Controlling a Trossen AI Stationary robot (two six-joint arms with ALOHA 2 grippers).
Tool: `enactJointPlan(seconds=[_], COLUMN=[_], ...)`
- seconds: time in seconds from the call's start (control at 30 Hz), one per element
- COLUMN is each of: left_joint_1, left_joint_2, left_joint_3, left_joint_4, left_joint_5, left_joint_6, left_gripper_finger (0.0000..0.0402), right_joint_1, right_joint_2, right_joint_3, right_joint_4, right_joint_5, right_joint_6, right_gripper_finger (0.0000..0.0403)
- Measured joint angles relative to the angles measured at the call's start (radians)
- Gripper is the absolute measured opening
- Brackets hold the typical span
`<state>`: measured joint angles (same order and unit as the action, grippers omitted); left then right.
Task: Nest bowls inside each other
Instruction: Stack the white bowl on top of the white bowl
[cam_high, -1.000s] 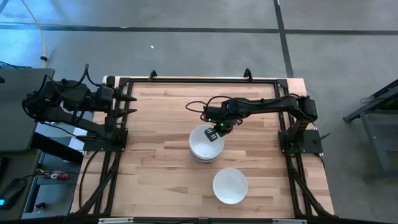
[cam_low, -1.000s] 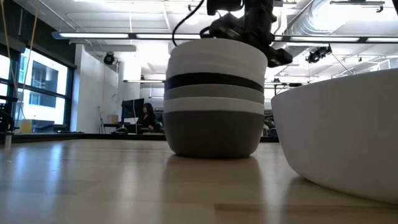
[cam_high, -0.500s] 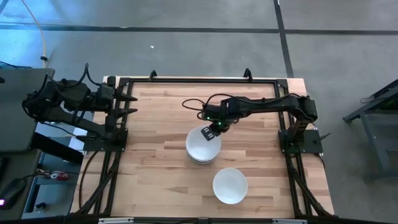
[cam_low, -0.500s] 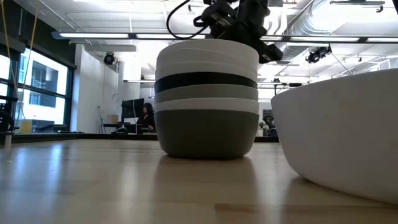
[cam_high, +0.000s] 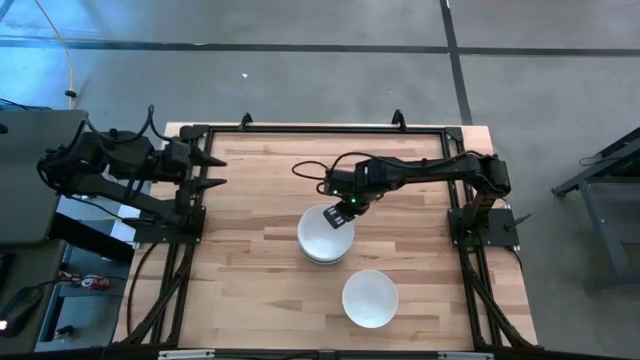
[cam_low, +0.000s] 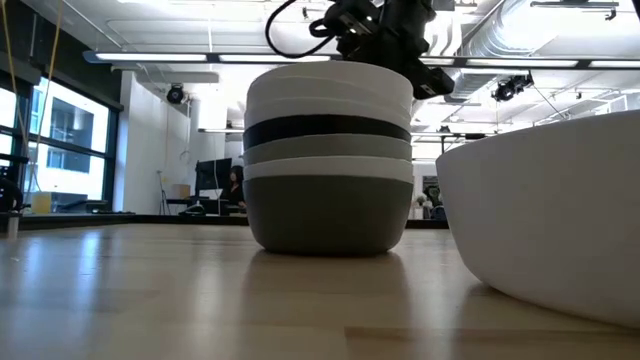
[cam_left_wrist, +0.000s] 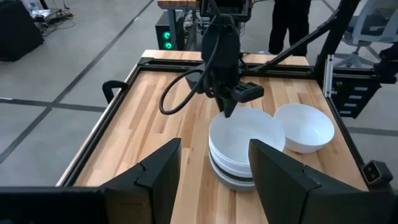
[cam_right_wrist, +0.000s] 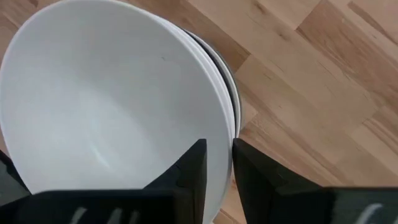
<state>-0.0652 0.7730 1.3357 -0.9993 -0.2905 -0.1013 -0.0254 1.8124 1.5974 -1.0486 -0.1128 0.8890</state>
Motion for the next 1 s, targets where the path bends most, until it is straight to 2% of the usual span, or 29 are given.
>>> enactJointPlan(seconds=[0.5,0.8,1.0], left_joint_1=[0.000,0.000,0.000], left_joint_2=[0.015,0.015,0.015], left_joint_3=[0.000,0.000,0.000], left_joint_4=[0.000,0.000,0.000], left_joint_5=[0.019,0.019,0.019], left_joint_6=[0.010,0.008,0.008], left_gripper_finger=[0.0177,0.0177,0.0177], right_joint_1=[0.000,0.000,0.000], right_joint_2=[-0.040,-0.041,-0.041], right_joint_3=[0.001,0.001,0.001], right_joint_4=[-0.004,-0.002,0.000], right_joint_5=[-0.008,-0.004,-0.004], right_joint_6=[-0.008,-0.033,-0.038], right_gripper_finger=[0.0064,0.0005,0.0002])
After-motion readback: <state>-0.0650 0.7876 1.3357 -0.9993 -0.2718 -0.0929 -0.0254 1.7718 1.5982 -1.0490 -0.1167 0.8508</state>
